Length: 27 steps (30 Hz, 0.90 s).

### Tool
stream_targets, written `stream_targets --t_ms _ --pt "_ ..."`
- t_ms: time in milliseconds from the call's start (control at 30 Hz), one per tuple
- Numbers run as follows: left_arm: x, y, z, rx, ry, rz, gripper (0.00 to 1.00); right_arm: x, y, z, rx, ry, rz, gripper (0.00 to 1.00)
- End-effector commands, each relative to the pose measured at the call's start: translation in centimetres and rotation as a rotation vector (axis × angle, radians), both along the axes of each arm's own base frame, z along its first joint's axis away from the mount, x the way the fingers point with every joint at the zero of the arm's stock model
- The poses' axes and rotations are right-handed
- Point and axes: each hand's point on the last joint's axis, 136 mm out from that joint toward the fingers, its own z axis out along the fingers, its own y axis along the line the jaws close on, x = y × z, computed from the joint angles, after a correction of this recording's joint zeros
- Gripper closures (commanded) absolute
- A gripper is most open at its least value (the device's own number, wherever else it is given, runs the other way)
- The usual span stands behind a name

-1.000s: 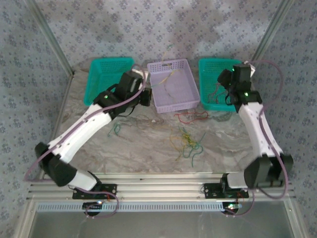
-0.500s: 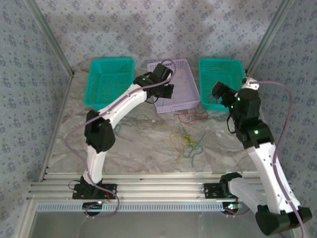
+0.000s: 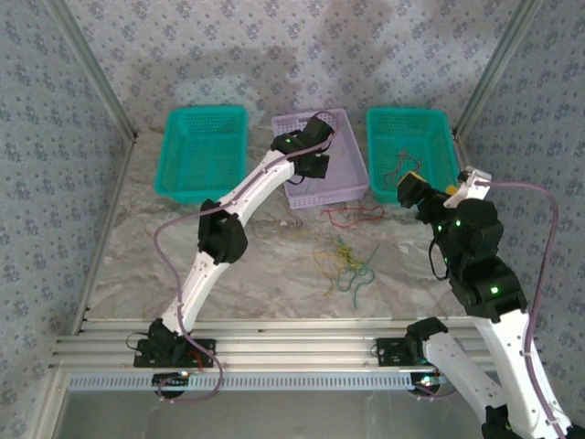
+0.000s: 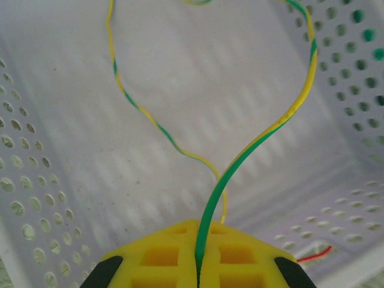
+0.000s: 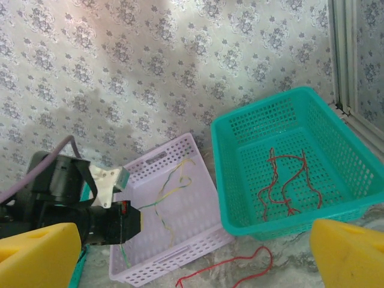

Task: Untangle the cables

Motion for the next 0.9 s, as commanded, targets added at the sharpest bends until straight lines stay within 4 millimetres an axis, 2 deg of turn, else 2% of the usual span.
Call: stream_targets --t_ms 0,167,200,233,400,467,600,667,800,867 --pt "0.7 1.5 -0.7 0.044 -0.003 0.065 1.0 -0.9 0.4 -0.5 -0.013 0.011 0.037 0.0" --pt "1.0 2.0 -3.5 0.076 0.028 0.084 1.0 -1.3 0.9 -0.9 -0.002 0.02 0.075 0.0" --pt "1.1 2.1 -3.9 0.081 0.032 0.092 0.97 -1.2 1.1 -1.2 -0.002 0.028 0.085 0.0" --pt "1.1 2.2 -4.3 0.086 0.038 0.094 0.93 -1.2 1.4 -1.3 -0.001 0.035 0.097 0.0" --pt "1.0 2.0 -5.0 0.078 0.056 0.08 0.55 -0.8 2.3 -2.6 -0.014 0.075 0.142 0.0" --pt "1.0 1.8 -4.7 0.072 0.051 0.072 0.48 -0.6 2.7 -3.4 -0.012 0.104 0.16 0.0" --pt "1.1 1.6 -2.7 0.052 0.022 0.053 0.39 0.0 3.7 -5.9 -0.007 0.195 0.194 0.0" --pt "1.1 1.4 -0.7 0.028 -0.004 0.04 0.35 0.4 4.6 -7.5 -0.008 0.247 0.23 0.0" --pt "0.4 0.8 3.7 -0.018 -0.064 -0.006 0.22 0.9 6.5 -12.7 -0.01 0.431 0.3 0.0" --pt "-0.1 0.8 5.4 -0.025 -0.086 -0.02 0.17 1.1 7.1 -14.4 0.001 0.474 0.318 0.01"
